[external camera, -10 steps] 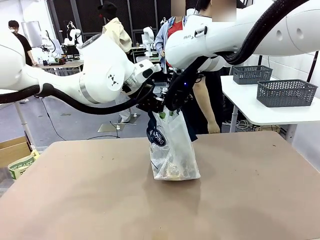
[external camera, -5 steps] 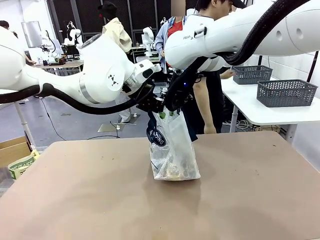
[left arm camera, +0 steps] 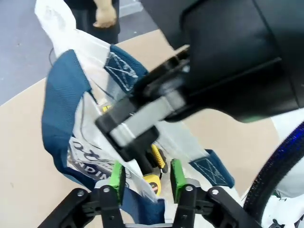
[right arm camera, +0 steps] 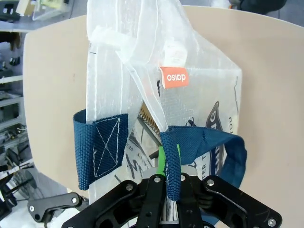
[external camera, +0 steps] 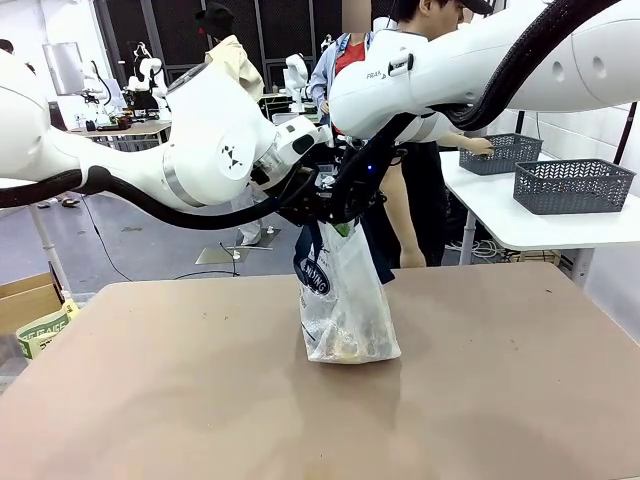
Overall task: Transfer purchased items from the store into the shopping bag.
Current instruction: Move the Reusable shopping bag to the right side of the table.
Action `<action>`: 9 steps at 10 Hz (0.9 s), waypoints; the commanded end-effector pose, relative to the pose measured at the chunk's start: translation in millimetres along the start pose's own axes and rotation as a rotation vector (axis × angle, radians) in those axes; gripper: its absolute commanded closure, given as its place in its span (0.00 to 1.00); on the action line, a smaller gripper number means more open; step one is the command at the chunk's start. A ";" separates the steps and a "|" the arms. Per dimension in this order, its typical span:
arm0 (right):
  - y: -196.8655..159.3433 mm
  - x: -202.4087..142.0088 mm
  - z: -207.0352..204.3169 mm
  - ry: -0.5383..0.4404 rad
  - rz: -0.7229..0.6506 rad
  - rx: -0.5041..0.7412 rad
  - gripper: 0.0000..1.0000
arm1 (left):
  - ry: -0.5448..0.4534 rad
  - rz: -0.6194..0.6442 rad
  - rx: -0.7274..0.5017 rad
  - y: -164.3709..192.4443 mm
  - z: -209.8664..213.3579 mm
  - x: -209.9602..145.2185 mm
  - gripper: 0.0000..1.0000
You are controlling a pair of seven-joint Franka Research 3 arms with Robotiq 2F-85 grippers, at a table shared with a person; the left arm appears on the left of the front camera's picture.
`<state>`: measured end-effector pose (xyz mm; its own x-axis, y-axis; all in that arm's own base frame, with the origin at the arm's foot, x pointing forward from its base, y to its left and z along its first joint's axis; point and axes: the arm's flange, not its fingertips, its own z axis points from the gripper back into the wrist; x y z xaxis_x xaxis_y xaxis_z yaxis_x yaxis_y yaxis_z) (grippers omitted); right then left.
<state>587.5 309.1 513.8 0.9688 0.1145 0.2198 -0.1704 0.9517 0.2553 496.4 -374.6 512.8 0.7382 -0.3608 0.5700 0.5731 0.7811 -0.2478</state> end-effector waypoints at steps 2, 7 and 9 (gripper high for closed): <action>0.0 0.0 0.0 0.000 0.000 0.000 1.00 | -0.027 -0.009 -0.064 0.3 16.2 -11.5 0.00; 0.9 0.1 0.3 -0.004 0.008 -0.006 1.00 | -0.041 0.008 -0.096 -0.3 15.9 -8.8 0.00; 1.3 0.0 -1.1 -0.003 0.009 -0.007 1.00 | -0.045 0.045 -0.118 -2.5 15.4 -6.3 0.00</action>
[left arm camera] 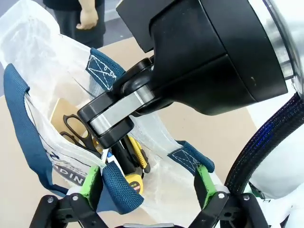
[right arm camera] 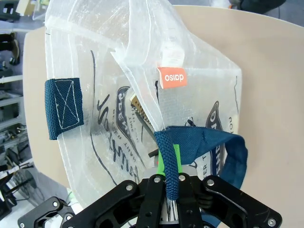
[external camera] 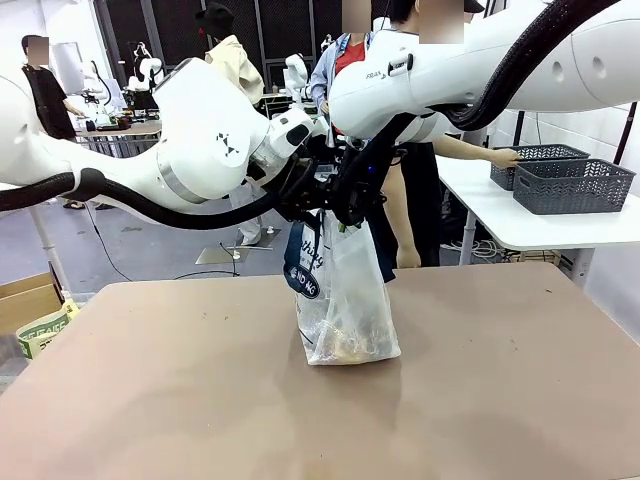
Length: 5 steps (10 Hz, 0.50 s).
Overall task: Transfer purchased items from the store into the shopping bag.
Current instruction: Move the Reusable shopping bag to the right side of the table.
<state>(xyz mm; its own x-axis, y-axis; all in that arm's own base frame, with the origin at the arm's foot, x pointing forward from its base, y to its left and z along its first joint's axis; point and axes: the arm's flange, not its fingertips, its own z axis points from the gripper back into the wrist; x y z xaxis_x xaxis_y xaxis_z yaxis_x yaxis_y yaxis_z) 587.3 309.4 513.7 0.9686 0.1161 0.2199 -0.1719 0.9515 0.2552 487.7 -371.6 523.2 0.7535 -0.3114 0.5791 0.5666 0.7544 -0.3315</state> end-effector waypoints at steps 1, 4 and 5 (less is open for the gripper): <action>0.7 -0.2 -1.1 -0.003 0.006 -0.008 1.00 | -0.022 0.019 -0.042 1.3 4.0 -3.8 0.00; 1.4 -0.1 -2.6 -0.004 0.016 -0.004 1.00 | -0.049 0.068 -0.036 1.0 7.0 -3.4 0.00; 1.4 -0.1 -2.7 -0.004 0.017 -0.004 1.00 | -0.068 0.082 -0.042 1.7 7.6 -2.5 0.00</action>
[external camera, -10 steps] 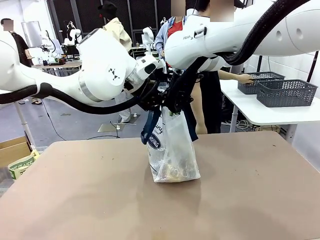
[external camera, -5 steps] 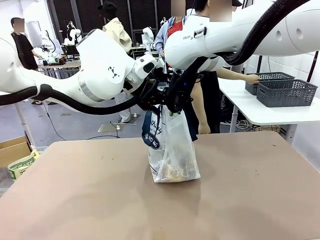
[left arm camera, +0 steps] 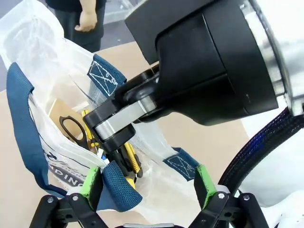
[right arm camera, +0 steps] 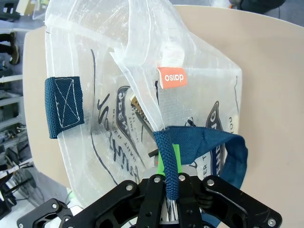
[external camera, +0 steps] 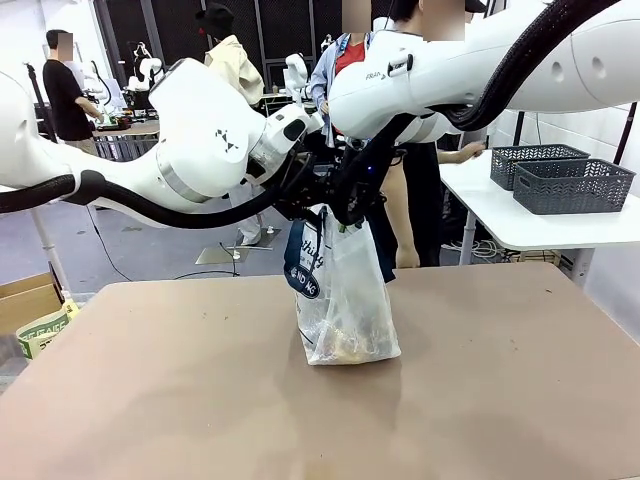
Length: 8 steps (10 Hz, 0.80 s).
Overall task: Transfer purchased items from the store into the shopping bag.
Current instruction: Move the Reusable shopping bag to the right side of the table.
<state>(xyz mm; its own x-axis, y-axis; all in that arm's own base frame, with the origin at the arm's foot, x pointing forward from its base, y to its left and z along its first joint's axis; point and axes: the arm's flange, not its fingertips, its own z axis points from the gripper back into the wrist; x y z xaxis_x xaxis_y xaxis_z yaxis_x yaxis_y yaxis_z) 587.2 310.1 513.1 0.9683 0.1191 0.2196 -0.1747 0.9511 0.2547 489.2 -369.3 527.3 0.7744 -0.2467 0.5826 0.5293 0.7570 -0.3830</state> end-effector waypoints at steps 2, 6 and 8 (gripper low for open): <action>1.0 -0.3 -2.5 -0.007 0.013 -0.003 1.00 | -0.045 0.033 -0.022 1.1 4.3 -3.6 0.00; 0.2 0.5 -4.1 -0.004 0.016 0.003 1.00 | -0.003 0.047 -0.034 0.2 -21.6 2.4 0.00; 0.2 -0.5 -4.7 -0.004 0.011 0.008 1.00 | 0.016 0.060 -0.022 -1.0 -25.3 1.8 0.00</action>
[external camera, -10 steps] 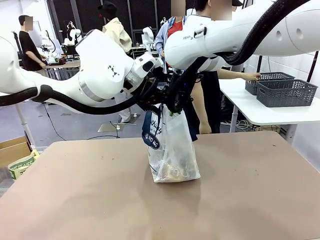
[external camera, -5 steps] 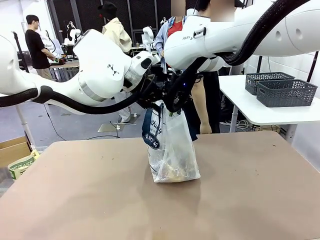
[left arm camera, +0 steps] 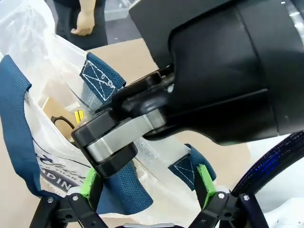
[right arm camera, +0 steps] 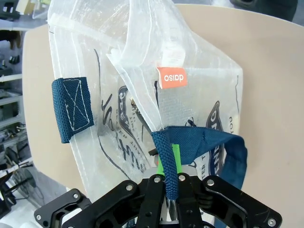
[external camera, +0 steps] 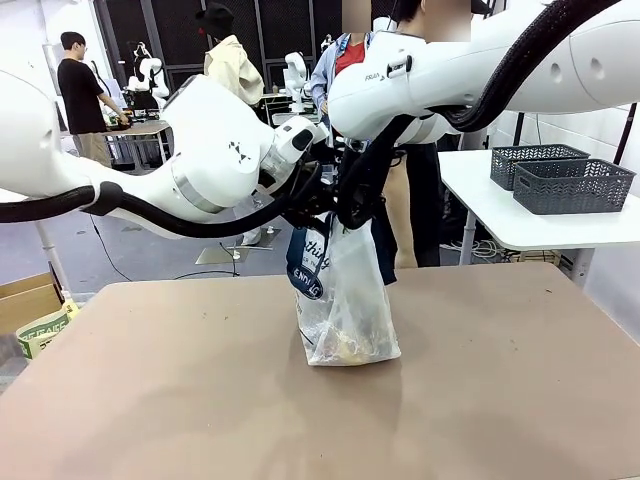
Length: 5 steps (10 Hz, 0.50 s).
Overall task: Transfer purchased items from the store into the shopping bag.
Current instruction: Move the Reusable shopping bag to the right side of the table.
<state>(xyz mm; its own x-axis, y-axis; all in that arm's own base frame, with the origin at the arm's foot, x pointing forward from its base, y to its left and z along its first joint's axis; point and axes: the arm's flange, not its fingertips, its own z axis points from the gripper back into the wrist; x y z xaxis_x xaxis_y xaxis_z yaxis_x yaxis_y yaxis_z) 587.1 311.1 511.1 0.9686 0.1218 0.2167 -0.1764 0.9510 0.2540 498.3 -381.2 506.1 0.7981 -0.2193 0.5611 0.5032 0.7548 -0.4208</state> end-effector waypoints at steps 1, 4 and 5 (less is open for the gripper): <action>-1.4 1.0 -2.7 -0.005 0.010 0.011 1.00 | 0.009 0.016 0.000 -5.8 -1.4 5.3 0.00; -2.1 1.7 -3.4 0.000 0.012 0.011 1.00 | -0.068 -0.001 -0.029 -10.9 14.1 9.5 0.00; -1.7 1.4 -3.9 0.001 0.013 0.011 1.00 | -0.078 -0.007 -0.051 -12.2 16.7 9.6 0.00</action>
<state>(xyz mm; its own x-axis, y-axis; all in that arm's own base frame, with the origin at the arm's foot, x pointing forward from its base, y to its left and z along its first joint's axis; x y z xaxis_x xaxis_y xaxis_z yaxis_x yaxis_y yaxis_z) 587.7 310.3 510.4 0.9689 0.1211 0.2158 -0.1755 0.9512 0.2539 497.8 -385.1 526.5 0.7801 -0.1913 0.5957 0.5099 0.7462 -0.4281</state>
